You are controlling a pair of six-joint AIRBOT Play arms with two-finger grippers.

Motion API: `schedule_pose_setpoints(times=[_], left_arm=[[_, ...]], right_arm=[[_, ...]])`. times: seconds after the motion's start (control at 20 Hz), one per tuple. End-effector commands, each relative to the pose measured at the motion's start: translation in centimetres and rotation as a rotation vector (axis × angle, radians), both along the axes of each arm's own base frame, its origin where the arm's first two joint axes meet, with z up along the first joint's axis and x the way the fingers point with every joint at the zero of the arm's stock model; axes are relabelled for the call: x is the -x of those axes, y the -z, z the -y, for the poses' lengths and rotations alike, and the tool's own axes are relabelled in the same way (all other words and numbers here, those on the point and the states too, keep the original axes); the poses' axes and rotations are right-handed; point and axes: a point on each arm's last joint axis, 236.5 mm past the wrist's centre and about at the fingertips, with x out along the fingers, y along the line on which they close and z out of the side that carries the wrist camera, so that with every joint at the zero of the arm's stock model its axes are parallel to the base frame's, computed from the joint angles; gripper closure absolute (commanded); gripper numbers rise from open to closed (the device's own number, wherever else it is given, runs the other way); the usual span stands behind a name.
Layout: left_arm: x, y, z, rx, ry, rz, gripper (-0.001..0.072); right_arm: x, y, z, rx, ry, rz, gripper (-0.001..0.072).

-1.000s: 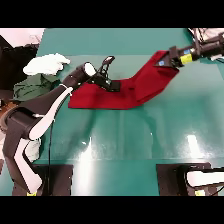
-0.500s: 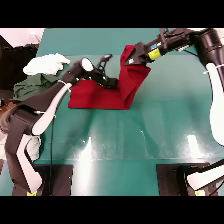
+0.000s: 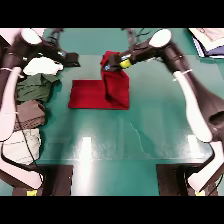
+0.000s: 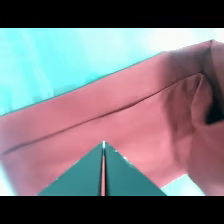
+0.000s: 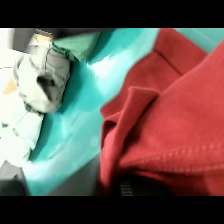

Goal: Fold the shirts.

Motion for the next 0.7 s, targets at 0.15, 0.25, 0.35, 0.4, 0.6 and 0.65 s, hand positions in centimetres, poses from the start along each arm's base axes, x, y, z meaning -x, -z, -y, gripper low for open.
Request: schedule_pose_setpoints(times=[0.15,0.25,0.35,0.4,0.6,0.65], left_arm=[[2.5,-2.7,-4.3,-0.022,-0.026,-0.026,0.0686],[3.1,-2.5,-4.3,-0.03,-0.005,-0.047,0.0686],[3.3,-2.3,-4.2,-0.035,0.007,-0.052,0.0686],[3.3,-2.3,-4.2,-0.034,0.007,-0.051,0.0686],[3.2,-2.4,-4.2,-0.033,0.007,-0.049,0.0686],[3.2,-2.4,-4.2,-0.031,0.005,-0.047,0.0686]], right_arm=[[-0.1,1.2,-10.0,-0.221,-0.01,0.155,0.022],[0.0,1.5,-6.8,-0.139,-0.019,0.145,0.0278],[-0.3,3.1,-1.4,-0.03,0.012,0.066,0.0279],[-0.4,4.1,1.5,0.018,0.038,0.03,0.0278],[-1.1,9.2,14.0,0.146,0.253,-0.149,0.0264],[-0.9,10.5,16.3,0.153,0.296,-0.192,0.0161]])
